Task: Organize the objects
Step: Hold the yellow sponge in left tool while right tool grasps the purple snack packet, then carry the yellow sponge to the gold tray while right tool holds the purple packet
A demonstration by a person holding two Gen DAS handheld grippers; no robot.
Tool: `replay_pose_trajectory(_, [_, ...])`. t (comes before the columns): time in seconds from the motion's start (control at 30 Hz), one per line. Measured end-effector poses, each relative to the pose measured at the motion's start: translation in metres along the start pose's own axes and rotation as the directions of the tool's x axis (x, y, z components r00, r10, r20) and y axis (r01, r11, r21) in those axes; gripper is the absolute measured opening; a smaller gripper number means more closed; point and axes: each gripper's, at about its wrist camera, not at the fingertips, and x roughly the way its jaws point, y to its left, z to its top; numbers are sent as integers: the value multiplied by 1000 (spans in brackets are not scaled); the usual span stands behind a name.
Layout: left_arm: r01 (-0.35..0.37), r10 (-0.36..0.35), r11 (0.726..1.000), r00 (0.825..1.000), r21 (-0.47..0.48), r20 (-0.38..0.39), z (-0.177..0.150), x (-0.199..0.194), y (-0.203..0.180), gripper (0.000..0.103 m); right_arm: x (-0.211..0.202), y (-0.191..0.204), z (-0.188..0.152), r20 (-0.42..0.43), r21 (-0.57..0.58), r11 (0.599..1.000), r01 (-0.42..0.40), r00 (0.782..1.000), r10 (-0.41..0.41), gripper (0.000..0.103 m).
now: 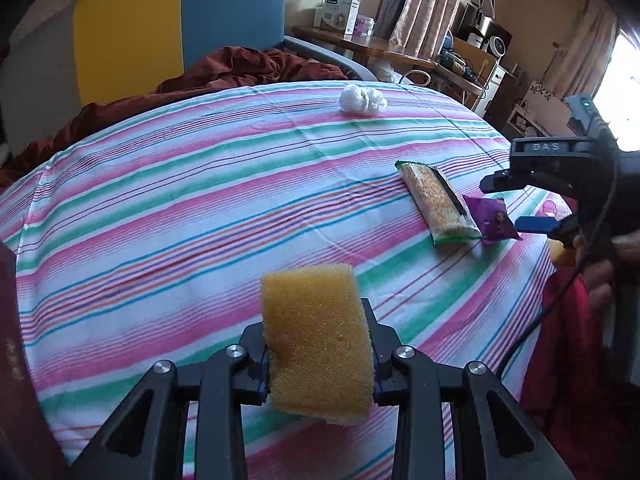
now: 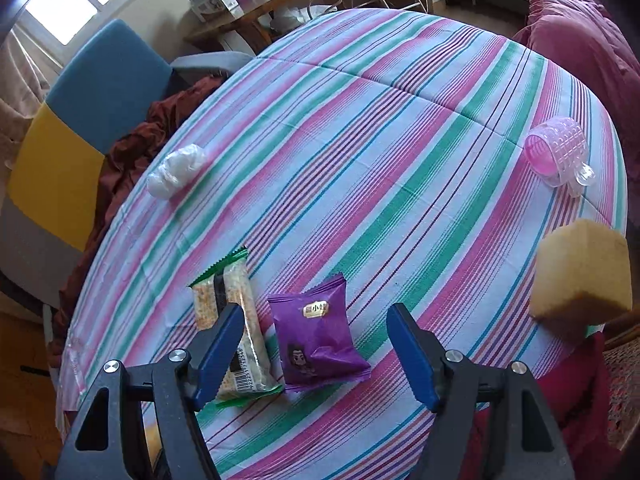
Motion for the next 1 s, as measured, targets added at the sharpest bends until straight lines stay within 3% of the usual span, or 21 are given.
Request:
replay_pose_trajectory(0.13, [10, -10, 1000, 1000, -14, 2, -16, -14, 7, 35, 17, 12, -3, -60, -68, 996, 58, 996, -62, 64])
replay_pose_trajectory(0.27, [7, -7, 1000, 1000, -21, 10, -31, -24, 13, 35, 22, 20, -5, -48, -127, 986, 112, 992, -119, 64])
replay_pose_trajectory(0.4, [6, -5, 999, 1000, -34, 19, -43, -33, 18, 35, 24, 23, -6, -20, -169, 968, 185, 981, -191, 40])
replay_pose_trajectory(0.5, [1, 0, 999, 1000, -36, 27, -52, -42, 20, 35, 24, 25, -8, -7, -187, 961, 205, 978, -210, 38])
replay_pose_trajectory(0.63, [-17, 18, 999, 999, -31, 42, -65, -59, 25, 35, 1, 23, -7, 91, -160, 976, 146, 987, -133, 36])
replay_pose_trajectory(0.7, [-24, 26, 999, 998, -38, 52, -69, -69, 30, 35, -9, 32, -12, 133, -203, 974, 101, 988, -75, 36])
replay_pose_trajectory(0.93, [-53, 64, 993, 993, -105, 103, -78, -105, 55, 35, -11, 90, -42, 57, -431, 899, -72, 993, 106, 36])
replay_pose_trajectory(1.0, [-62, 76, 991, 990, -119, 119, -80, -117, 62, 35, -5, 110, -52, 8, -488, 869, -83, 995, 100, 36])
